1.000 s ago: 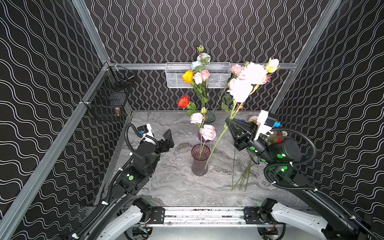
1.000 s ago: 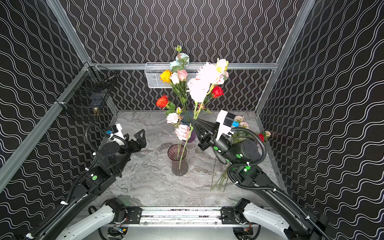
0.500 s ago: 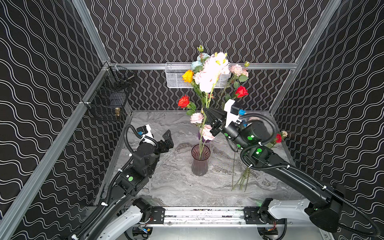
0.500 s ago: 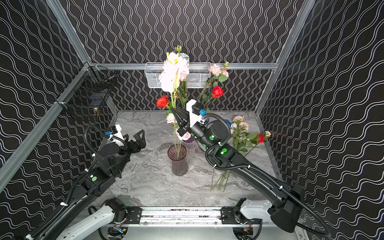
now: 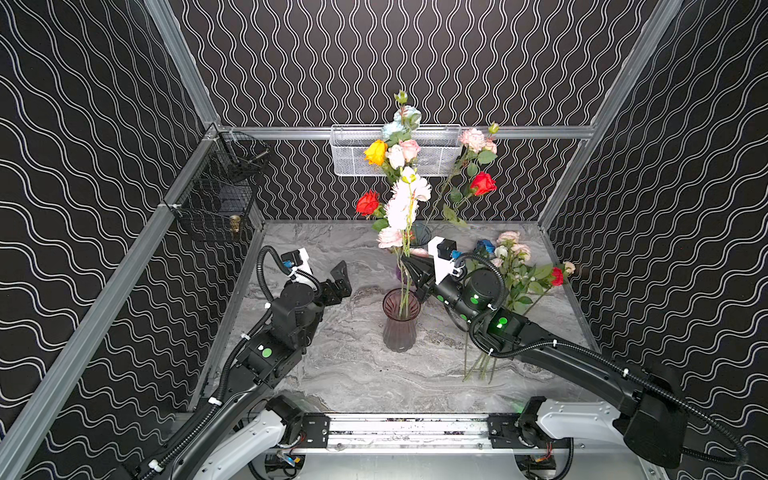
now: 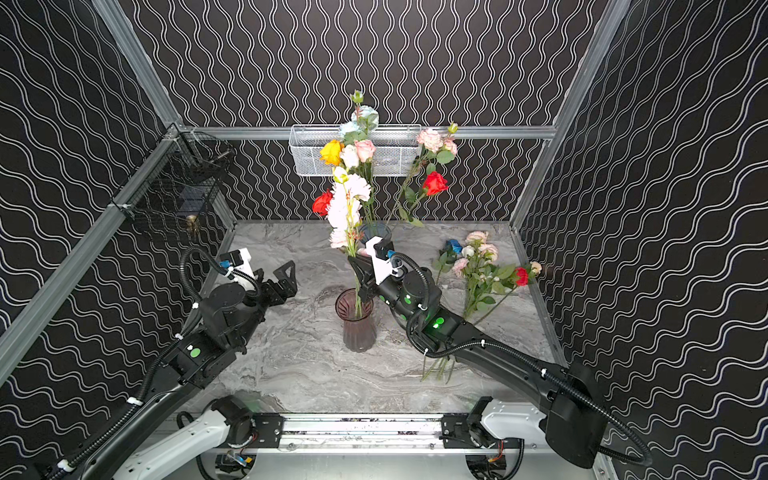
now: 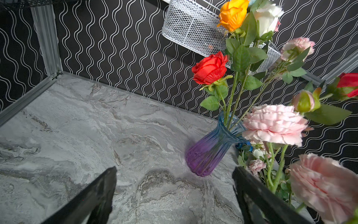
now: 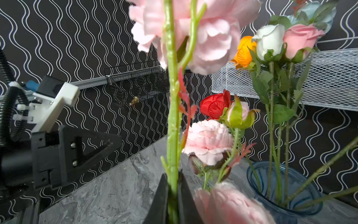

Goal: Arrange flowers in a vase
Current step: Place the flower in the vase.

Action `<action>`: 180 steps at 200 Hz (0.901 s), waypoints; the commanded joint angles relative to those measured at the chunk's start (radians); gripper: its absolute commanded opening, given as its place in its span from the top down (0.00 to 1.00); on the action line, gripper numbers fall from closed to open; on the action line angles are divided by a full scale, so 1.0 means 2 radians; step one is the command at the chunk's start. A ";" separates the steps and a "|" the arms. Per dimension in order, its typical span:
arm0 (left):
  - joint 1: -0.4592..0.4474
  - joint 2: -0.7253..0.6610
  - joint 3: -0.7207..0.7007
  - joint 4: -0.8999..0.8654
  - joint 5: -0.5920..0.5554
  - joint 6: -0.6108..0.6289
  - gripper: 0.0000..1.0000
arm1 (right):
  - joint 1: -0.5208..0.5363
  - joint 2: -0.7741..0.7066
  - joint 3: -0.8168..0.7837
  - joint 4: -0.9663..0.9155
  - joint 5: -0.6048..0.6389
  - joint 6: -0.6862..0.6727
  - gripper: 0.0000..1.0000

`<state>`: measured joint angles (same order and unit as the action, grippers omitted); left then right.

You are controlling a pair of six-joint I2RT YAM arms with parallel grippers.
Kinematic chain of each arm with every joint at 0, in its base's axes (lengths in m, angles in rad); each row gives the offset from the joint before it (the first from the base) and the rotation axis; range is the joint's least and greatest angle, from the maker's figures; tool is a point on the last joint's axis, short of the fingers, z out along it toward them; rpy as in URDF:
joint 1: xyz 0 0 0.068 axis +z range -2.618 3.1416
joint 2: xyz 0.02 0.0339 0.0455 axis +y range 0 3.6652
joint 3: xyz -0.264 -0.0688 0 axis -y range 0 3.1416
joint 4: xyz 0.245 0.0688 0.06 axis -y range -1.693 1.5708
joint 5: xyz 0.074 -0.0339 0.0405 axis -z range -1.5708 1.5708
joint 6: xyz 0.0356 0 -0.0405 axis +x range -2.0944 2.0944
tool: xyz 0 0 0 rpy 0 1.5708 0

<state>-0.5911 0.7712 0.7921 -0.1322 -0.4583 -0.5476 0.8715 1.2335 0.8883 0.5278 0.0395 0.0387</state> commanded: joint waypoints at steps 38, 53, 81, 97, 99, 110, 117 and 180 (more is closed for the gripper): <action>0.001 0.011 -0.002 0.025 0.018 0.004 0.03 | 0.017 0.000 -0.005 -0.005 0.015 0.004 0.74; 0.001 0.017 -0.002 0.029 0.030 0.007 0.03 | 0.020 -0.003 -0.010 -0.005 0.020 0.003 0.73; 0.001 0.027 0.003 0.029 0.046 0.009 0.03 | 0.027 -0.006 -0.006 -0.022 0.029 0.001 0.72; 0.000 0.031 0.005 0.028 0.051 0.010 0.03 | 0.033 -0.009 -0.006 -0.028 0.041 -0.002 0.67; 0.000 0.031 0.005 0.028 0.052 0.010 0.03 | 0.033 -0.009 -0.006 -0.031 0.043 -0.003 0.66; 0.001 0.033 0.005 0.029 0.056 0.010 0.03 | 0.039 -0.010 -0.002 -0.041 0.054 -0.007 0.61; 0.000 0.034 0.004 0.030 0.057 0.009 0.03 | 0.042 -0.010 0.002 -0.049 0.060 -0.009 0.60; 0.001 0.038 0.005 0.033 0.065 0.013 0.03 | 0.050 -0.024 -0.004 -0.079 0.058 0.003 0.64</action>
<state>-0.5911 0.8482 0.7982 -0.1043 -0.3359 -0.5423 0.9672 1.2133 0.8909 0.3714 0.1471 0.0341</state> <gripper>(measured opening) 0.967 0.362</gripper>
